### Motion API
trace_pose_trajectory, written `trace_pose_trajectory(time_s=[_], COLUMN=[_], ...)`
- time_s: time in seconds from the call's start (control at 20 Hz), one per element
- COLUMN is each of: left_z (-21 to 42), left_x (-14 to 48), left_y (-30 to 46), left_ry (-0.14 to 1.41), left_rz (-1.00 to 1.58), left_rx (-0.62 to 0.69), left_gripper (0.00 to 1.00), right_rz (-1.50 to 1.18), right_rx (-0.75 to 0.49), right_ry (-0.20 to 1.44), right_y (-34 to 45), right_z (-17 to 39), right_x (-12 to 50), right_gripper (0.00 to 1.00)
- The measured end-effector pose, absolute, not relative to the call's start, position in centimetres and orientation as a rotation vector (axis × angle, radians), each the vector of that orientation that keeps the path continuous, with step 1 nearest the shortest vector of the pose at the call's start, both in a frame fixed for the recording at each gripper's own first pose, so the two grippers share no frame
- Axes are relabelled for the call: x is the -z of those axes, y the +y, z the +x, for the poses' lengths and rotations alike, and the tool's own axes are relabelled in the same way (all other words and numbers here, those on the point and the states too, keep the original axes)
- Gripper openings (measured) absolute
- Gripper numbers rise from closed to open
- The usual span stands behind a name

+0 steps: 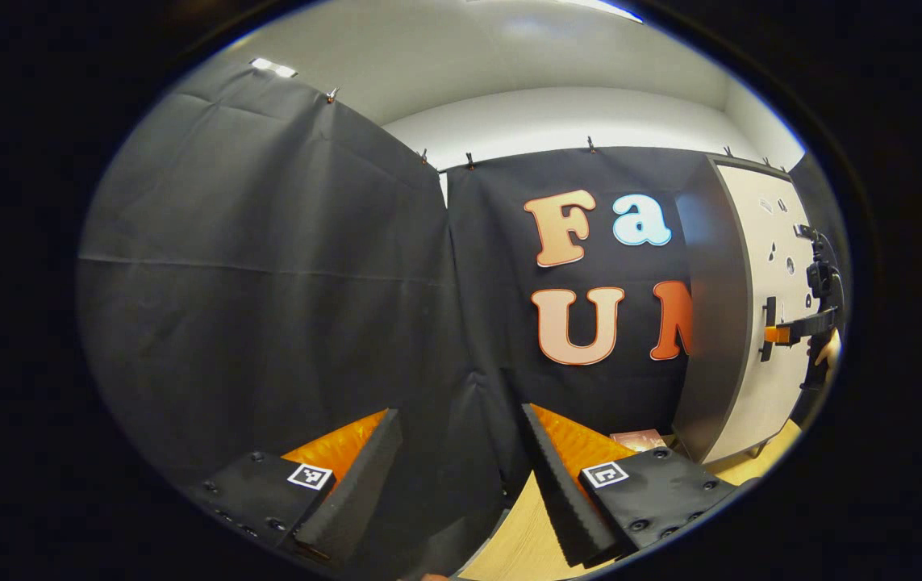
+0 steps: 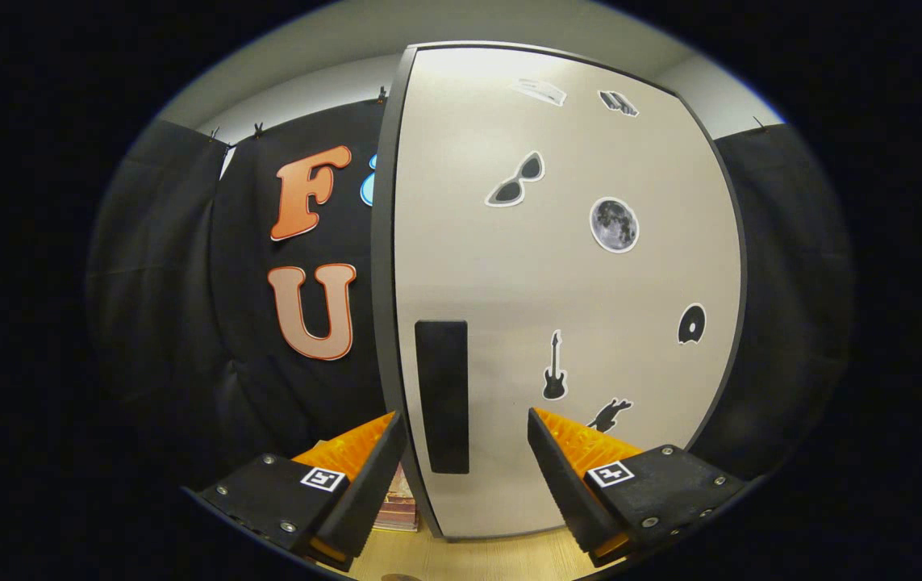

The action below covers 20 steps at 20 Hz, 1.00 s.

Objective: Open the cabinet door with the right hand, grasp the bottle in the cabinet with the left hand and place it on the coaster, then close the cabinet door with the right hand.

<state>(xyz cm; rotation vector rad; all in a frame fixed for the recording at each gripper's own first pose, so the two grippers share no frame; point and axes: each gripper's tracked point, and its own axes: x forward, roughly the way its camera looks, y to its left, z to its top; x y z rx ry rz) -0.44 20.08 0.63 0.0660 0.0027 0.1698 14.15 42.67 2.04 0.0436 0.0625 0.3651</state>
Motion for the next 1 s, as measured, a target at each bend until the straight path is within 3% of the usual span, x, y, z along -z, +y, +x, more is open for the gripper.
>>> trace_pose_trajectory(time_s=[0.15,0.35,0.45,0.6,1.0], left_z=[-0.6,-1.1,-1.0,-1.1,-0.6], left_x=[-0.4,-0.5,-0.5,-0.5,0.0], left_y=[20.3,20.8,20.8,20.8,20.2], left_ry=[0.006,0.011,0.010,0.011,0.016], left_rz=[0.067,0.065,0.065,0.065,0.058], left_rx=[-0.179,-0.192,-0.197,-0.203,-0.197], left_gripper=[0.97,0.94,0.96,0.96,0.96], right_rz=[0.059,0.066,0.066,0.074,0.056], right_rx=[-0.373,-0.398,-0.400,-0.399,-0.419], right_ry=[0.061,0.062,0.062,0.068,0.079], right_y=[43.4,44.6,45.0,45.0,44.6], right_z=[15.1,15.5,15.7,15.7,14.5], right_x=[-2.0,-2.1,-2.0,-2.0,-1.9], right_gripper=[0.85,0.69,0.59,0.37,0.29])
